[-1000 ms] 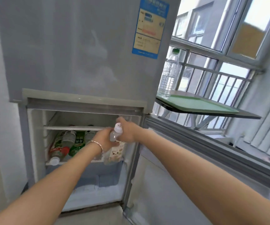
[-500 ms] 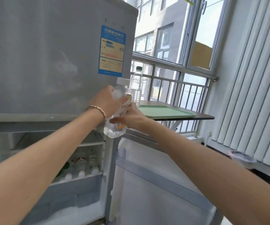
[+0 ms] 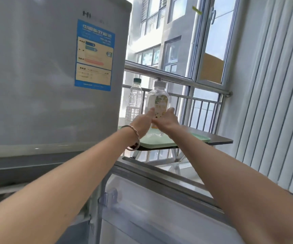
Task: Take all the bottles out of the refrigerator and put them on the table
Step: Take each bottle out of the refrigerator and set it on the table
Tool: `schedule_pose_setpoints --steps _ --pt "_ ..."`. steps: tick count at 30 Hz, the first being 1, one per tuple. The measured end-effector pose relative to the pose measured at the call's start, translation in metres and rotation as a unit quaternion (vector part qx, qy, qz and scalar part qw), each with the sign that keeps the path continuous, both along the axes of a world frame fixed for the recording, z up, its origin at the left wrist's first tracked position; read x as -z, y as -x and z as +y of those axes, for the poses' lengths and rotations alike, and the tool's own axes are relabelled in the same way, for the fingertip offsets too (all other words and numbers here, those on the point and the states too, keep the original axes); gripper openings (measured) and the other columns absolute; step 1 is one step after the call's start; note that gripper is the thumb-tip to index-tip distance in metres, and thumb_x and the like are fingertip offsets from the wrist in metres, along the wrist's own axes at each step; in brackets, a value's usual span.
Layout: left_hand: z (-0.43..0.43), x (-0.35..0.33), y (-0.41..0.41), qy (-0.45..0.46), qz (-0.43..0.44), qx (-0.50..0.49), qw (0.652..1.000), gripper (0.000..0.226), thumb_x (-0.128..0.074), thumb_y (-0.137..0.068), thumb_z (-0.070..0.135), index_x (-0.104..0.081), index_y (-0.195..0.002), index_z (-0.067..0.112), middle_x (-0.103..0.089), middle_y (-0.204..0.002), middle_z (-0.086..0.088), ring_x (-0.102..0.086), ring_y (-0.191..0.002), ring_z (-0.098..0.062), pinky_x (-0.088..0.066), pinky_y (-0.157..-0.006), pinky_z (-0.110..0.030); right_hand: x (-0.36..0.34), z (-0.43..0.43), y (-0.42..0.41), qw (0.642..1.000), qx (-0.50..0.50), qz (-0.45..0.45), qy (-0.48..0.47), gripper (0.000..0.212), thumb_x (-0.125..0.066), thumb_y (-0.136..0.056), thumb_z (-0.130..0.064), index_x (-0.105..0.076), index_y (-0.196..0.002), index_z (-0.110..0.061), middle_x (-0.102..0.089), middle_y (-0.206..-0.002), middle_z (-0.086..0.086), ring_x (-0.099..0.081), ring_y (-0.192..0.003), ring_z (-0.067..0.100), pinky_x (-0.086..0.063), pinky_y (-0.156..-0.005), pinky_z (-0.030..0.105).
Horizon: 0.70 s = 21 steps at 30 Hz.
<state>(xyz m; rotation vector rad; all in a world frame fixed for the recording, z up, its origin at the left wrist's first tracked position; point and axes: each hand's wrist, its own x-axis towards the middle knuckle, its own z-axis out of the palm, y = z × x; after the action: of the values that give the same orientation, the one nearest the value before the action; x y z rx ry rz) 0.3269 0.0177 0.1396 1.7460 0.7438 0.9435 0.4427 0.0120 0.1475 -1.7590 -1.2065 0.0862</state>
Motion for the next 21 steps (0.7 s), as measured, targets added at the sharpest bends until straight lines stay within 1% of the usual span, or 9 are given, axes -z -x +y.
schedule_pose_setpoints --steps 2,5,8,10,12,15,17,19,21 --pt "0.017 0.006 -0.019 0.003 0.001 0.004 1.0 0.069 -0.027 -0.095 0.056 -0.037 -0.143 0.007 -0.036 -0.151 -0.013 -0.036 -0.138 -0.029 -0.027 -0.117 -0.048 0.005 0.021 -0.014 1.0 0.01 -0.003 0.017 0.099 -0.075 -0.074 -0.05 -0.02 -0.142 -0.004 -0.062 -0.12 0.015 -0.065 -0.106 0.033 -0.056 -0.09 0.046" --pt "0.041 0.012 -0.043 0.01 0.01 -0.012 1.0 0.075 -0.025 -0.093 0.061 -0.037 -0.143 0.007 -0.036 -0.151 -0.015 -0.036 -0.138 -0.03 -0.026 -0.117 -0.049 0.012 0.051 -0.033 0.999 0.022 -0.003 0.039 0.093 -0.068 -0.082 -0.049 -0.018 -0.144 -0.002 -0.061 -0.122 0.015 -0.063 -0.108 0.032 -0.053 -0.094 0.045" --pt "0.064 0.012 -0.061 0.02 -0.004 -0.028 0.999 0.069 -0.026 -0.095 0.057 -0.038 -0.143 0.008 -0.039 -0.148 -0.015 -0.038 -0.137 -0.03 -0.026 -0.117 -0.048 0.012 0.078 -0.047 0.998 0.023 -0.019 0.047 0.09 -0.063 -0.088 -0.047 -0.014 -0.147 0.0 -0.06 -0.127 0.016 -0.061 -0.113 0.032 -0.051 -0.096 0.041" --pt "0.077 0.012 -0.068 0.015 0.002 -0.053 0.998 0.068 -0.025 -0.096 0.055 -0.041 -0.141 0.007 -0.044 -0.145 -0.015 -0.041 -0.134 -0.029 -0.029 -0.116 -0.045 0.012 0.091 -0.051 0.998 0.018 -0.024 0.053 0.093 -0.063 -0.089 -0.041 -0.007 -0.151 0.001 -0.058 -0.13 0.016 -0.06 -0.112 0.032 -0.049 -0.093 0.038" --pt "0.087 0.013 -0.073 0.018 0.0 -0.065 0.998 0.067 -0.026 -0.097 0.054 -0.042 -0.14 0.006 -0.047 -0.142 -0.016 -0.044 -0.131 -0.029 -0.031 -0.114 -0.043 0.013 0.103 -0.054 0.999 0.008 -0.015 0.05 0.087 -0.063 -0.09 -0.036 -0.01 -0.15 -0.001 -0.057 -0.132 0.016 -0.06 -0.106 0.031 -0.048 -0.088 0.036" --pt "0.094 0.012 -0.076 0.014 0.006 -0.06 0.998 0.067 -0.024 -0.097 0.054 -0.045 -0.139 0.007 -0.048 -0.142 -0.016 -0.044 -0.132 -0.027 -0.03 -0.115 -0.042 0.014 0.115 -0.057 0.998 0.0 -0.018 0.066 0.082 -0.059 -0.093 -0.03 -0.008 -0.15 -0.002 -0.055 -0.135 0.017 -0.059 -0.114 0.033 -0.046 -0.082 0.035" --pt "0.091 0.011 -0.076 -0.003 0.03 -0.068 0.997 0.068 -0.022 -0.097 0.053 -0.047 -0.137 0.004 -0.05 -0.139 -0.018 -0.046 -0.13 -0.028 -0.032 -0.113 -0.041 0.014 0.119 -0.058 0.996 -0.007 -0.019 0.085 0.082 -0.058 -0.093 -0.029 -0.006 -0.151 -0.003 -0.052 -0.139 0.017 -0.057 -0.119 0.033 -0.043 -0.078 0.031" --pt "0.086 0.008 -0.072 -0.025 0.047 -0.076 0.996 0.067 -0.022 -0.099 0.051 -0.047 -0.137 0.002 -0.05 -0.139 -0.019 -0.047 -0.129 -0.03 -0.033 -0.112 -0.039 0.013 0.118 -0.058 0.995 -0.009 -0.007 0.098 0.083 -0.058 -0.093 -0.032 -0.007 -0.152 -0.003 -0.044 -0.146 0.017 -0.052 -0.125 0.033 -0.042 -0.082 0.029" --pt "0.073 0.004 -0.062 -0.058 0.075 -0.077 0.993 0.064 -0.021 -0.1 0.048 -0.047 -0.137 0.003 -0.051 -0.139 -0.018 -0.047 -0.129 -0.03 -0.033 -0.11 -0.035 0.01 0.108 -0.053 0.996 0.011 -0.001 0.087 0.087 -0.06 -0.09 -0.039 -0.009 -0.152 -0.004 -0.043 -0.147 0.019 -0.05 -0.128 0.035 -0.046 -0.096 0.034"
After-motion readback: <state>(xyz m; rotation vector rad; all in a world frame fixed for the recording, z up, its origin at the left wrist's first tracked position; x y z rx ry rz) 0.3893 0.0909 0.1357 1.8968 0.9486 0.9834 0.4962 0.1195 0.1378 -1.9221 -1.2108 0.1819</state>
